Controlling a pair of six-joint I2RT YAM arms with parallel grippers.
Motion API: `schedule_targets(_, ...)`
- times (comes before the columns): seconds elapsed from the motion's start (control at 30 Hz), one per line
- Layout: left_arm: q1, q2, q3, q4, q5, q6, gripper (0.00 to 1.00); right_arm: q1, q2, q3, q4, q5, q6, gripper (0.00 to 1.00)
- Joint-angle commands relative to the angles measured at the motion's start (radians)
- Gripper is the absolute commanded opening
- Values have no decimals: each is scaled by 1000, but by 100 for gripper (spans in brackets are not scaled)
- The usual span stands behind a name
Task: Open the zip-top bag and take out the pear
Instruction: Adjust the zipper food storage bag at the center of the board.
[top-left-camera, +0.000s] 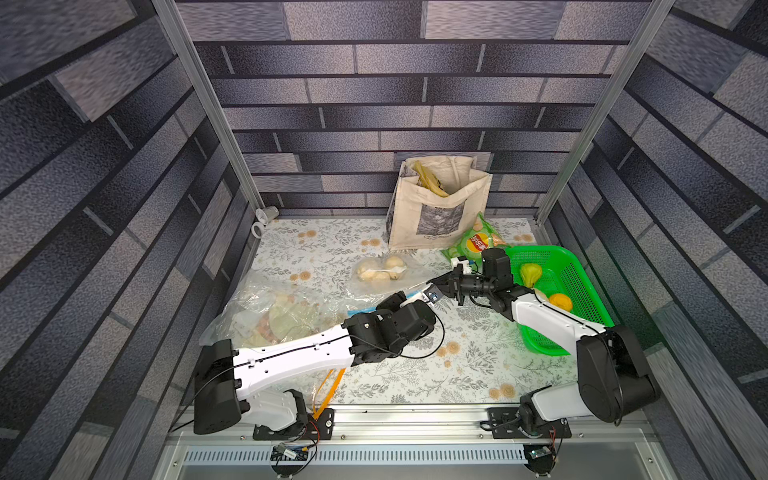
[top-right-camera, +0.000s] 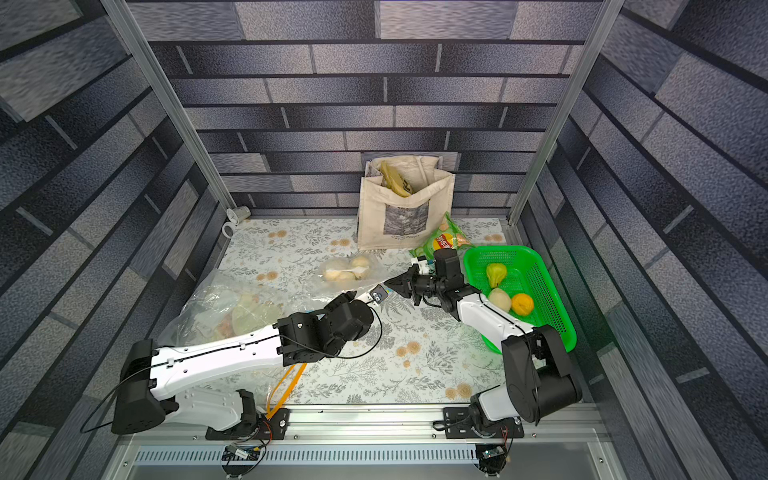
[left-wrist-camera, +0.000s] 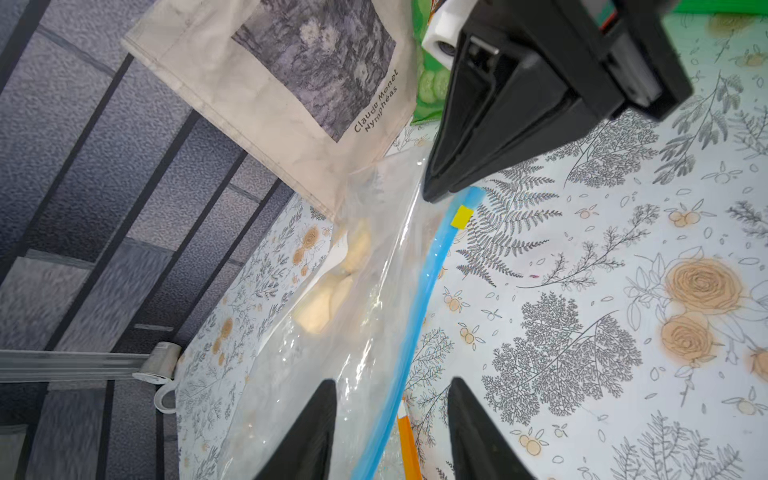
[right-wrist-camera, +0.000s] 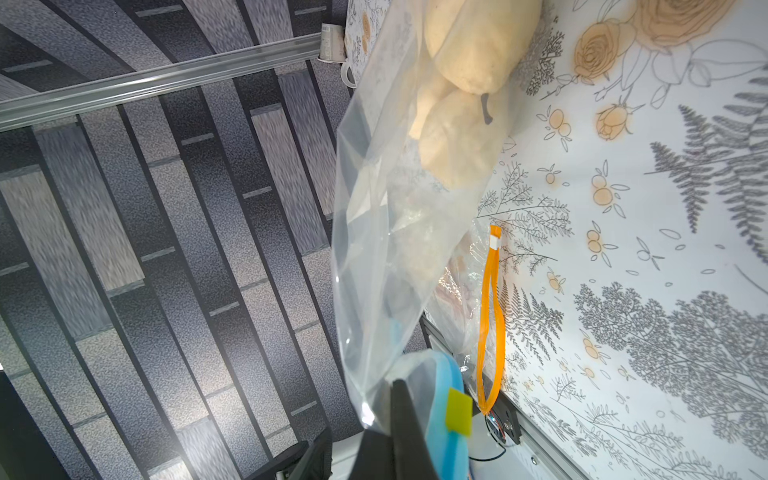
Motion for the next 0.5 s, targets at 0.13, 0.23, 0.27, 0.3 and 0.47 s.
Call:
schedule_targets(0.13, -45, 37, -113, 488, -22, 470, 47, 7, -51, 9, 5, -11, 60, 0)
schedule_targets(0.23, -52, 53, -129, 551, 22, 492, 47, 7, -62, 5, 36, -11, 113, 0)
schedule_targets(0.27, -53, 60, -132, 568, 25, 495, 47, 7, -65, 1, 60, -10, 141, 0)
schedule_targets(0.3, -53, 68, -134, 583, 23, 502, 46, 7, -71, -2, 79, -9, 170, 0)
schedule_targets(0.47, -53, 77, -176, 661, 38, 538, 42, 6, -121, -10, 79, 13, 271, 0)
